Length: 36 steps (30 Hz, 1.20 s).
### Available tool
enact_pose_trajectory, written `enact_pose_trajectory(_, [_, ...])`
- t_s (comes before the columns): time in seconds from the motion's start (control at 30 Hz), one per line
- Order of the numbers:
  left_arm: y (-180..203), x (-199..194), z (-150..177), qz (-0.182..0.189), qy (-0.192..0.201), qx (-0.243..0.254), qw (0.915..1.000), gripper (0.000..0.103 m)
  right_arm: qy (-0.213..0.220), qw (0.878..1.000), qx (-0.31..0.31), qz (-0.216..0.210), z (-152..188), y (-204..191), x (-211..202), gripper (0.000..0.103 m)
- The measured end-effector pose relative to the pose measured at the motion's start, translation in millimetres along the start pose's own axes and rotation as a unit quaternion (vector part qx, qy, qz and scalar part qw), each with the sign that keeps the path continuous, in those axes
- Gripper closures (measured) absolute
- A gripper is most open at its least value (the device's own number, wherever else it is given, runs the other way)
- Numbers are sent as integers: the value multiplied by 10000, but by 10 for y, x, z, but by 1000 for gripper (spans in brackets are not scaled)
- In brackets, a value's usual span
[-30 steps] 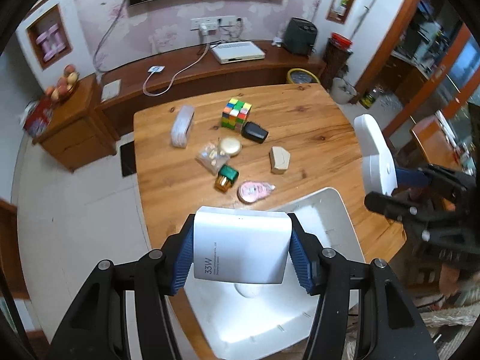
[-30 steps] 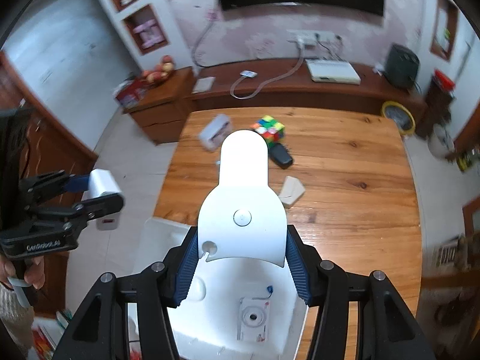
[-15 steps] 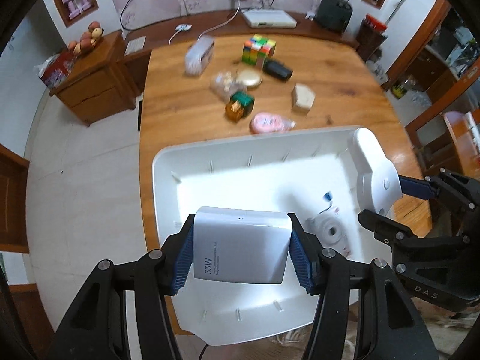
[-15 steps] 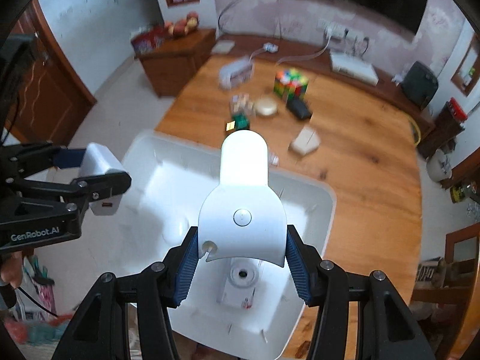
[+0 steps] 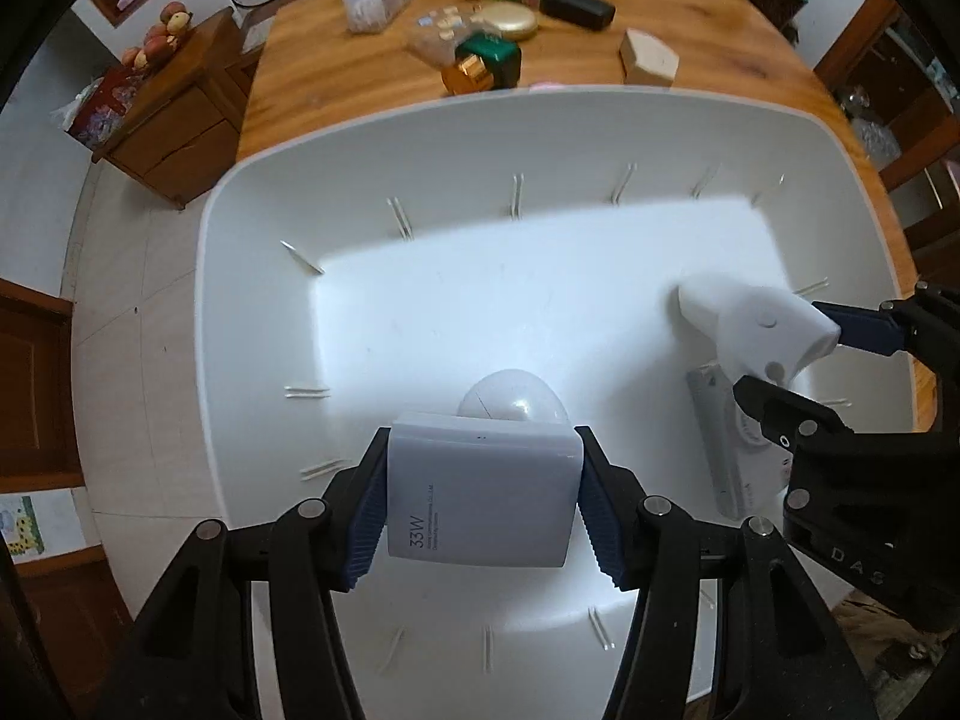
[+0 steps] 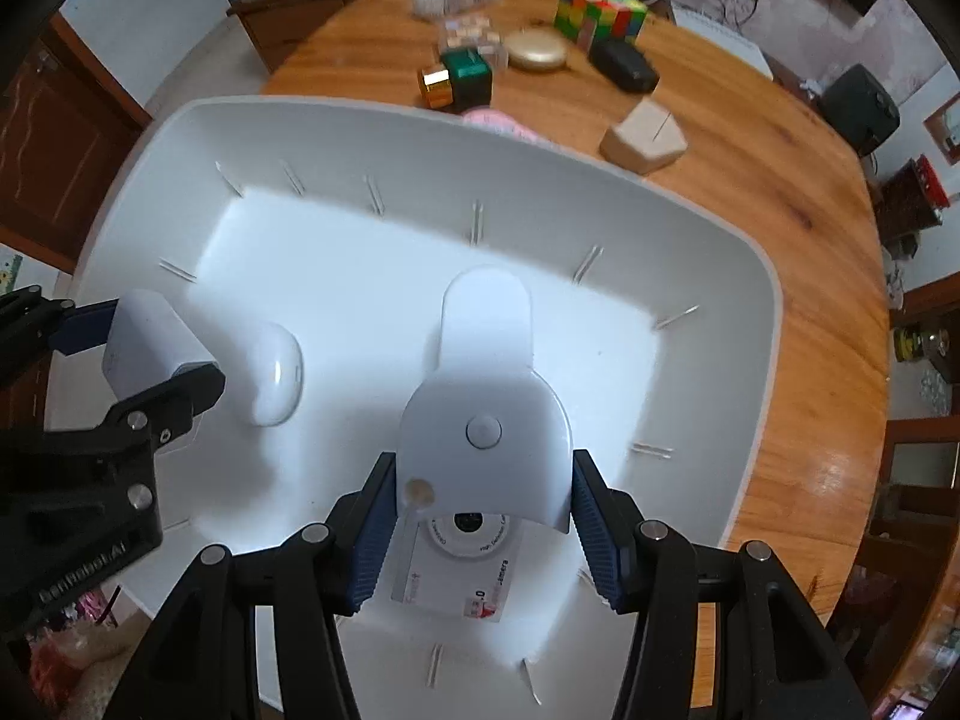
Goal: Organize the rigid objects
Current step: 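Release the charger beside the egg case while the right tool drops the clip onto the gadget, then reach the left tool to the clear plastic case while the right tool reaches the Rubik's cube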
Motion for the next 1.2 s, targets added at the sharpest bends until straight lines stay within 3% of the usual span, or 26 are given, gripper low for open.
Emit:
enact_pose_trajectory(0.3, [17, 205, -19, -111, -214, 170, 9996, 44, -312, 9994, 36, 122, 9, -23, 229, 47])
enact_pose_trajectory(0.47, [27, 202, -44, -172, -140, 297, 9993, 43, -451, 9988, -14, 206, 30, -46, 304, 47])
enact_pose_trajectory(0.57, [39, 183, -50, -224, -122, 357, 9990, 40, -572, 9982, -53, 149, 56, -69, 346, 36])
enact_pose_trajectory(0.63, [23, 160, -49, -208, -142, 359, 9990, 31, -609, 9980, -113, 145, 78, -92, 343, 32])
enact_pose_trajectory(0.77, [20, 41, -70, -208, -62, 350, 9992, 16, -535, 9979, -316, 203, 152, -168, 244, 31])
enact_pose_trajectory(1.2, [35, -691, -139, -96, 562, 346, 9978, 15, 87, 9986, -508, 71, 391, -104, -392, 28])
Point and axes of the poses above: each gripper's, at about its wrist camera, not at the fingertips, and x roughly the way its jaws point, y to its right, z to its underside, the point moved 1 cm from there along x, roughly the way its jaws point, and after that the axes turned 8 degrees about -x, right-handed, at the moved point
